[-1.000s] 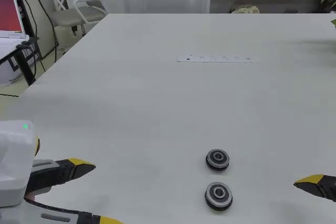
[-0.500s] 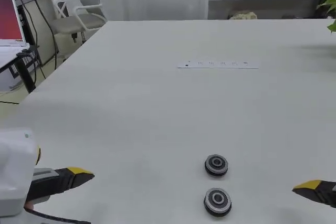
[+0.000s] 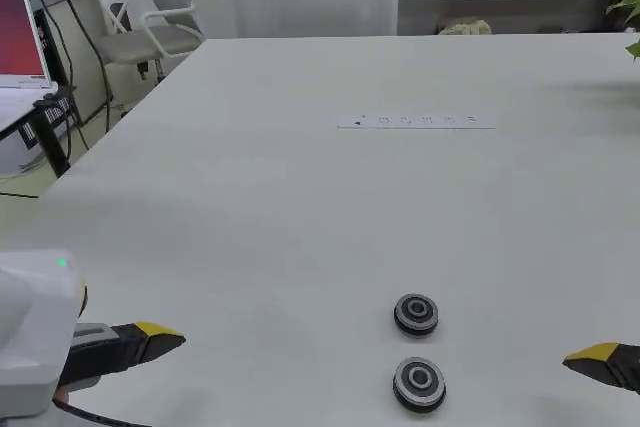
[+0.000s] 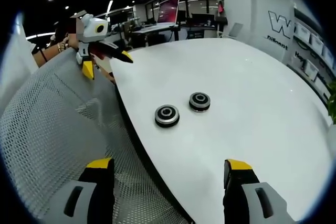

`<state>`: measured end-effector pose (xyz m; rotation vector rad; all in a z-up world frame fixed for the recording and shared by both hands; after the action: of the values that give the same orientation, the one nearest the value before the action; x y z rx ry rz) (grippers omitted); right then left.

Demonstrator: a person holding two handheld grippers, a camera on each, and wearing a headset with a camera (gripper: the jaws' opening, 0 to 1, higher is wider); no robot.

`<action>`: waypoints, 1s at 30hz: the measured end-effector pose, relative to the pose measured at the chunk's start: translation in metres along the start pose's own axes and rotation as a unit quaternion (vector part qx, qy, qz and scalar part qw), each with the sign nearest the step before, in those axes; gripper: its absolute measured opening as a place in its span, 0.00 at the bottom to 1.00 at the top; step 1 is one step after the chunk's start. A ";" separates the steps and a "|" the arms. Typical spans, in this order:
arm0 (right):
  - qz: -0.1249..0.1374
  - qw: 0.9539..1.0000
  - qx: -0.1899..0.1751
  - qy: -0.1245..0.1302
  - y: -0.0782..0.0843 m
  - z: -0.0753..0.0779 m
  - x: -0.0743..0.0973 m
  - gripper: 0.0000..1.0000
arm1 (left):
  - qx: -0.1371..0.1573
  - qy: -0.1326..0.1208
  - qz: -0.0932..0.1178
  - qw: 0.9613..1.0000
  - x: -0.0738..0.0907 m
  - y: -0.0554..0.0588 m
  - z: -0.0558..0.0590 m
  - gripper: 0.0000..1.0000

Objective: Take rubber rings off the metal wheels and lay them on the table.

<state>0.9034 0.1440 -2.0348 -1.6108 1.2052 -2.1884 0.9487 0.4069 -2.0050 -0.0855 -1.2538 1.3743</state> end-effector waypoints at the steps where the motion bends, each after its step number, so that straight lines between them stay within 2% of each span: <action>1: 0.002 1.000 -0.002 0.002 0.000 0.001 0.000 0.85 | 0.000 0.000 0.000 1.000 0.000 0.000 0.000 0.90; 14: -0.001 1.000 0.002 -0.002 -0.003 -0.003 -0.001 0.85 | 0.001 0.005 0.003 1.000 0.000 -0.001 0.000 0.91; 30: 0.004 1.000 -0.006 -0.005 -0.003 -0.005 -0.001 0.85 | 0.001 0.007 -0.003 1.000 -0.001 0.001 0.002 0.91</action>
<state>0.9006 0.1489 -2.0334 -1.6172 1.2228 -2.1685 0.9473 0.4052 -2.0057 -0.0899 -1.2401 1.3683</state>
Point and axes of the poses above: the centre of the closed fingertips' face, and the gripper's own axes: x roughly backward along the fingers, z roughly to its right, y roughly out of its underside, the point moved 3 cm from there along x, roughly backward along the fingers, and after that the axes turned 14 degrees about x, right-handed, at the moved point
